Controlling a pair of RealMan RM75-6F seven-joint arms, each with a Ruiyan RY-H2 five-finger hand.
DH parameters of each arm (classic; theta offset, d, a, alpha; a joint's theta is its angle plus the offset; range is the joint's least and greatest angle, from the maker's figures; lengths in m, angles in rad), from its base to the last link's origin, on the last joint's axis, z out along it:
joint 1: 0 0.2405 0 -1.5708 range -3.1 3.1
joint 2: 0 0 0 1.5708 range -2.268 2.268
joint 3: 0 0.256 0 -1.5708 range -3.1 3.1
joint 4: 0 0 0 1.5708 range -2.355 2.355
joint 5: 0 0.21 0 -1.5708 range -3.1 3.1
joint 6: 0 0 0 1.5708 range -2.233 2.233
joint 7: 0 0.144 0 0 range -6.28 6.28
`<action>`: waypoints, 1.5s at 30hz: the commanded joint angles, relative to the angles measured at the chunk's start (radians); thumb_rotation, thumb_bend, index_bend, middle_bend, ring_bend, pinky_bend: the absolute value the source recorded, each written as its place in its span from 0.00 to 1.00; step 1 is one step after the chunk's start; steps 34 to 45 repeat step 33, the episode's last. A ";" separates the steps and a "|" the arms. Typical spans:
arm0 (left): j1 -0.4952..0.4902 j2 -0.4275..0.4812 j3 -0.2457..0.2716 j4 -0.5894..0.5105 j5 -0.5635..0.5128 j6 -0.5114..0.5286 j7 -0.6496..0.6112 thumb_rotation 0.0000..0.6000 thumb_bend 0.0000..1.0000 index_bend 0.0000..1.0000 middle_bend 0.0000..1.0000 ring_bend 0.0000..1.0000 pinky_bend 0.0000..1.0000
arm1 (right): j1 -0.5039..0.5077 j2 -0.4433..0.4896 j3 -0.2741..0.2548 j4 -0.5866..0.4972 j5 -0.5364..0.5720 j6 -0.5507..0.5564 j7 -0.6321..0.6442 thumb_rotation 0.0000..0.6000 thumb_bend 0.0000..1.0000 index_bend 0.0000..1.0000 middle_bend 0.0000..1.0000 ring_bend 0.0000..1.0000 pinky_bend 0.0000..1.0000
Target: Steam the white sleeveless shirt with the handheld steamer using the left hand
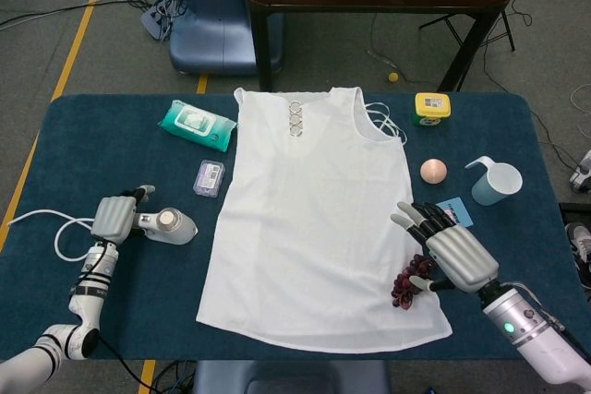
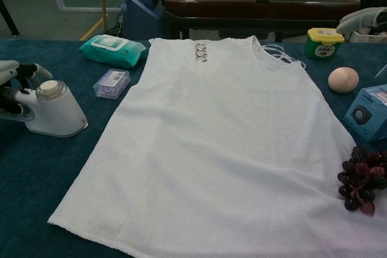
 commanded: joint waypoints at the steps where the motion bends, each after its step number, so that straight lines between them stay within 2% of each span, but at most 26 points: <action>1: 0.012 0.037 -0.008 -0.063 -0.020 -0.004 0.048 1.00 0.04 0.00 0.14 0.13 0.34 | -0.005 0.004 0.002 0.003 -0.001 0.002 0.003 1.00 0.20 0.00 0.00 0.00 0.00; 6: 0.031 0.107 -0.017 -0.176 -0.045 0.003 0.099 1.00 0.02 0.00 0.07 0.05 0.25 | -0.018 0.012 0.007 0.016 0.007 0.006 0.013 1.00 0.20 0.00 0.00 0.00 0.00; 10: 0.056 0.175 -0.015 -0.280 -0.044 0.031 0.116 1.00 0.02 0.00 0.06 0.04 0.22 | -0.035 0.014 0.008 0.036 0.013 0.018 0.012 1.00 0.20 0.00 0.00 0.00 0.00; 18: 0.161 0.280 0.000 -0.462 0.014 0.214 0.089 1.00 0.02 0.00 0.07 0.07 0.22 | -0.104 -0.022 0.014 0.108 0.047 0.100 0.002 1.00 0.22 0.00 0.00 0.00 0.00; 22: 0.224 0.325 0.016 -0.526 0.047 0.309 0.071 1.00 0.02 0.00 0.10 0.08 0.22 | -0.162 -0.056 0.014 0.148 0.049 0.183 -0.040 1.00 0.24 0.00 0.03 0.00 0.00; 33: 0.355 0.376 0.079 -0.618 0.158 0.504 0.066 1.00 0.02 0.02 0.13 0.11 0.22 | -0.282 -0.129 -0.010 0.225 0.014 0.323 -0.032 1.00 0.24 0.00 0.05 0.00 0.00; 45: 0.355 0.376 0.079 -0.618 0.158 0.504 0.066 1.00 0.02 0.02 0.13 0.11 0.22 | -0.282 -0.129 -0.010 0.225 0.014 0.323 -0.032 1.00 0.24 0.00 0.05 0.00 0.00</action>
